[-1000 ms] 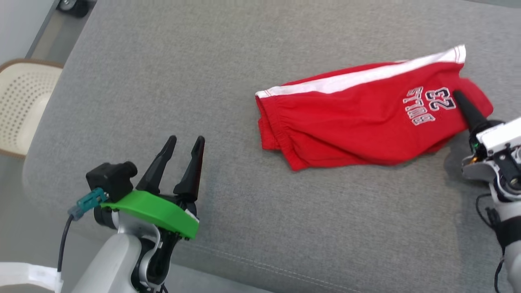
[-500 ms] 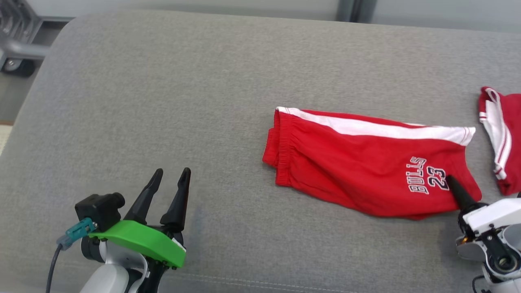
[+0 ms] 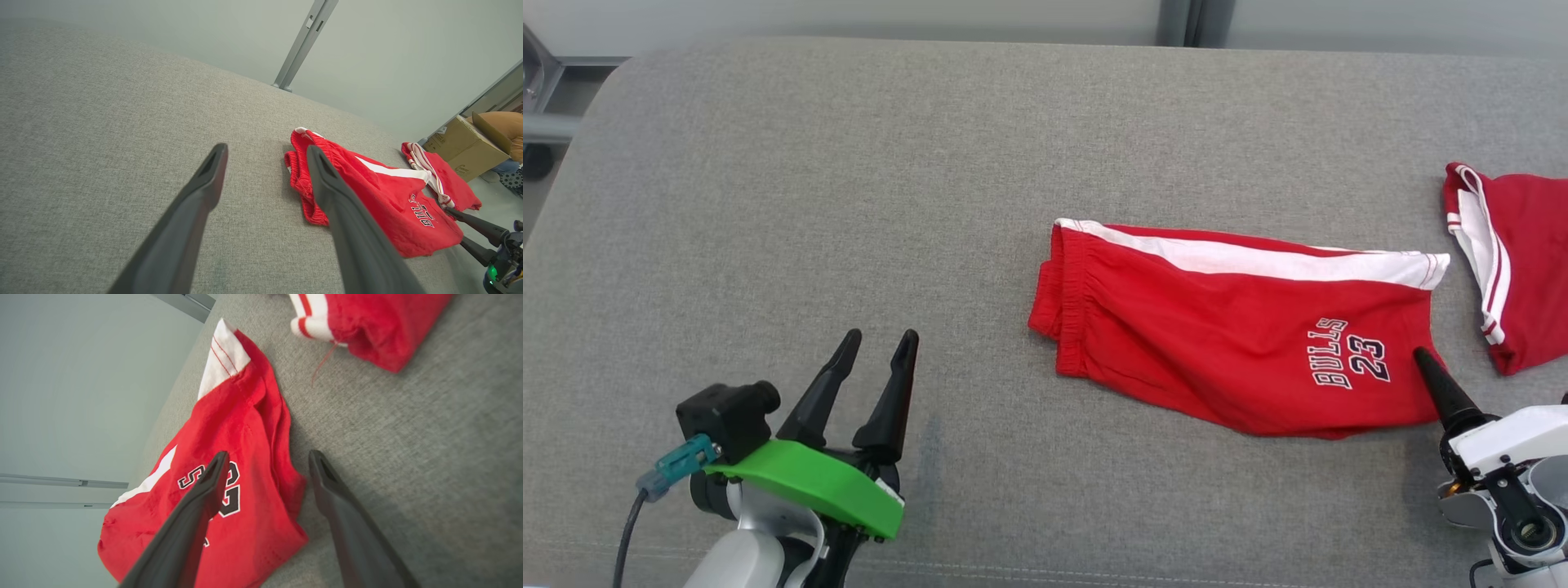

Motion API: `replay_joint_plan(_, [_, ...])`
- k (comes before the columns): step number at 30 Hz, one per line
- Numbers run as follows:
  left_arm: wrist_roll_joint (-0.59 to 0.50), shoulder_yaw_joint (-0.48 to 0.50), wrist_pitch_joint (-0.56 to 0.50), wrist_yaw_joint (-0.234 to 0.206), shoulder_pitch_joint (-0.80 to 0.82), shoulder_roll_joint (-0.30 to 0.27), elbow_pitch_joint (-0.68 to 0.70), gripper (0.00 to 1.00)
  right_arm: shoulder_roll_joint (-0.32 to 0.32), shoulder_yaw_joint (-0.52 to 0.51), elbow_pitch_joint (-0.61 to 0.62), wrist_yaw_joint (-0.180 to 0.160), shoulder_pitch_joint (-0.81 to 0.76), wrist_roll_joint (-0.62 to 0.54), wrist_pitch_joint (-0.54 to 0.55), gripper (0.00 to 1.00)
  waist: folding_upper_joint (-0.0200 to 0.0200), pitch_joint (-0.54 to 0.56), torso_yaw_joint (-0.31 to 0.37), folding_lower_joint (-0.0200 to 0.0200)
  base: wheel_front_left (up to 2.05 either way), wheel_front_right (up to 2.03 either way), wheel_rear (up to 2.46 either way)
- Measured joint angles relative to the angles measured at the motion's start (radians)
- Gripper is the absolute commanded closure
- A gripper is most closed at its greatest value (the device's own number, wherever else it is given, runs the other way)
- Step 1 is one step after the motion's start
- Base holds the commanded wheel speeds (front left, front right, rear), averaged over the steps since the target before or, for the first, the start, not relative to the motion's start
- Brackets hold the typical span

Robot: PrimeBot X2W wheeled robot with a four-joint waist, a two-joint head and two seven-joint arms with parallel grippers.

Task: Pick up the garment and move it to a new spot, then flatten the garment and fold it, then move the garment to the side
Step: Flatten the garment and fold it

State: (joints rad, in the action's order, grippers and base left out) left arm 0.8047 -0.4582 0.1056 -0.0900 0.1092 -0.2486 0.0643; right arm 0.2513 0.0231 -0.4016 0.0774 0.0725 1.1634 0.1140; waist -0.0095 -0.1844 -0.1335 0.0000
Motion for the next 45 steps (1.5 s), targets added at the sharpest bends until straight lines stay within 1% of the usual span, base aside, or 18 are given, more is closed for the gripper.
replay_joint_plan(5, [-0.004,0.002,-0.008,-0.004,0.000,-0.006,0.015,0.00,0.006,0.022,-0.018,-0.001,0.025,-0.017,0.001,0.00,0.0000,-0.015,-0.010,0.0000,0.00,0.00,0.00])
replay_joint_plan(6, [-0.007,0.003,-0.008,-0.006,0.000,-0.006,0.015,0.00,0.010,0.031,-0.022,-0.003,0.035,-0.026,0.004,0.12,0.0000,-0.017,-0.012,0.0000,0.00,0.00,0.00])
replay_joint_plan(7, [-0.007,0.003,-0.008,-0.007,0.000,-0.006,0.016,0.00,0.016,0.040,-0.025,-0.009,0.046,-0.037,0.006,0.20,0.0000,-0.018,-0.014,0.0000,0.00,0.00,0.00])
replay_joint_plan(8, [-0.007,0.003,-0.009,-0.007,-0.001,-0.007,0.018,0.00,0.021,0.048,-0.027,-0.009,0.054,-0.050,0.011,0.22,0.0000,-0.019,-0.015,0.0000,0.00,0.00,0.00])
replay_joint_plan(9, [-0.007,0.003,-0.009,-0.007,-0.001,-0.007,0.020,0.00,0.030,0.057,-0.030,-0.009,0.061,-0.060,0.016,0.29,0.0000,-0.020,-0.016,0.0000,0.00,0.00,0.00])
replay_joint_plan(10, [-0.007,0.003,-0.010,-0.007,-0.001,-0.007,0.022,0.00,0.041,0.067,-0.031,-0.009,0.066,-0.074,0.022,0.61,0.0000,-0.020,-0.018,0.0000,0.00,0.00,0.00])
replay_joint_plan(11, [-0.007,0.003,-0.012,-0.007,-0.001,-0.006,0.023,0.00,0.052,0.077,-0.033,-0.009,0.069,-0.086,0.029,0.88,0.0000,-0.020,-0.019,0.0000,0.00,0.00,0.00])
replay_joint_plan(12, [-0.007,0.002,-0.017,-0.007,-0.001,-0.006,0.023,0.00,0.064,0.083,-0.033,-0.009,0.070,-0.096,0.029,1.00,0.0000,-0.019,-0.020,0.0000,0.00,0.00,0.00])
replay_joint_plan(16, [-0.007,0.003,-0.018,-0.007,-0.002,-0.005,0.032,0.00,0.126,0.100,-0.013,-0.008,0.098,-0.154,0.038,1.00,0.0000,-0.018,-0.028,0.0000,0.00,0.00,0.00])
replay_joint_plan(21, [-0.007,0.002,-0.018,-0.009,-0.003,0.008,0.035,0.00,0.218,0.113,0.084,-0.005,0.181,-0.230,0.045,1.00,0.0000,-0.012,-0.040,0.0000,0.00,0.00,0.00])
replay_joint_plan(24, [-0.007,-0.001,-0.018,-0.009,-0.003,0.015,0.035,0.00,0.240,0.129,0.126,-0.004,0.196,-0.253,0.057,1.00,0.0000,-0.009,-0.047,0.0000,0.00,0.00,0.00])
replay_joint_plan(27, [-0.005,-0.003,-0.018,-0.009,-0.008,0.020,0.035,0.00,0.259,0.187,0.181,0.007,0.206,-0.299,0.090,1.00,0.0000,-0.004,-0.061,0.0000,0.00,0.00,0.00])
replay_joint_plan(31, [0.001,-0.002,-0.018,-0.009,-0.020,0.024,0.033,0.00,0.250,0.322,0.243,0.019,0.208,-0.371,0.161,1.00,0.0000,0.002,-0.081,0.0000,0.00,0.00,0.00])
replay_joint_plan(34, [0.001,-0.004,-0.018,-0.012,-0.031,0.028,0.031,0.00,0.205,0.395,0.263,0.019,0.226,-0.382,0.200,1.00,0.0000,0.006,-0.094,0.0000,0.00,0.00,0.00])
replay_joint_plan(40, [0.002,-0.019,-0.018,-0.012,-0.031,0.042,0.035,0.00,0.125,0.473,0.270,0.019,0.281,-0.401,0.259,1.00,0.0000,0.002,-0.120,0.0000,0.00,0.00,0.00])
replay_joint_plan(43, [0.002,-0.021,-0.018,-0.012,-0.031,0.042,0.035,0.00,0.105,0.497,0.254,0.012,0.299,-0.425,0.287,1.00,0.0000,-0.002,-0.134,0.0000,0.00,0.00,0.00])
replay_joint_plan(44, [0.002,-0.021,-0.018,-0.012,-0.031,0.043,0.035,0.00,0.101,0.503,0.245,0.005,0.307,-0.429,0.297,0.98,0.0000,-0.004,-0.139,0.0000,0.00,0.00,0.00])
replay_joint_plan(45, [0.004,-0.021,-0.018,-0.012,-0.031,0.043,0.035,0.00,0.098,0.507,0.237,-0.001,0.316,-0.436,0.304,0.84,0.0000,-0.005,-0.143,0.0000,0.00,0.00,0.00])
